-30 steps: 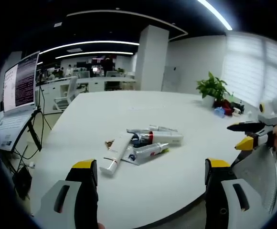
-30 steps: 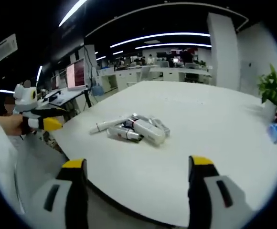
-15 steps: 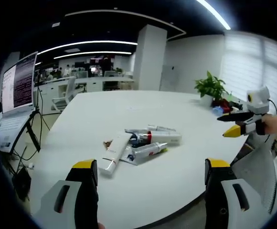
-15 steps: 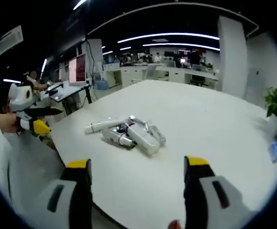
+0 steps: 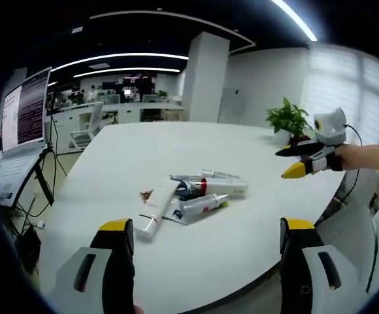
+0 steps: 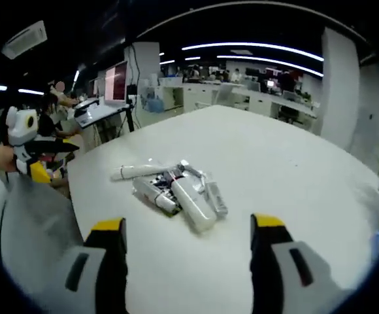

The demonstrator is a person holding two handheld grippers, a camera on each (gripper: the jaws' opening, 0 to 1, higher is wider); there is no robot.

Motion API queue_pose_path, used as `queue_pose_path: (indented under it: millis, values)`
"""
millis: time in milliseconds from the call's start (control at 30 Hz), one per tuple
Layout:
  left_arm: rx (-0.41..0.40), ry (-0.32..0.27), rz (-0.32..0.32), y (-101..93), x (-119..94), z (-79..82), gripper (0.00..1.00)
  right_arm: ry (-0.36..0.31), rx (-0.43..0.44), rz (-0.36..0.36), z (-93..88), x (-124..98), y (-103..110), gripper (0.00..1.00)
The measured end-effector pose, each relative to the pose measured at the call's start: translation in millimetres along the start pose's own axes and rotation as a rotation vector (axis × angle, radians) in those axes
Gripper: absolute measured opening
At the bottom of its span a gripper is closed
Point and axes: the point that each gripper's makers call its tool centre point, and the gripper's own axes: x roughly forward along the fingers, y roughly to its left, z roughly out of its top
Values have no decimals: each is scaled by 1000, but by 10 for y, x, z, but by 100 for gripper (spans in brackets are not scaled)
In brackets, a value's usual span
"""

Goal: Arrange the skincare products in the storage area until every visible bottle or jar stands upright without overlapping.

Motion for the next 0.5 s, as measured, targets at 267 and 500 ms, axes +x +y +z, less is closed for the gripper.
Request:
queue_pose_path:
  millis: [267, 500]
  values:
    - [-2, 2, -1, 20, 11, -14, 91, 59, -52, 73, -7, 348, -23, 76]
    - [-14, 8, -4, 23, 18, -25, 91, 93, -78, 142, 36, 623, -2, 66]
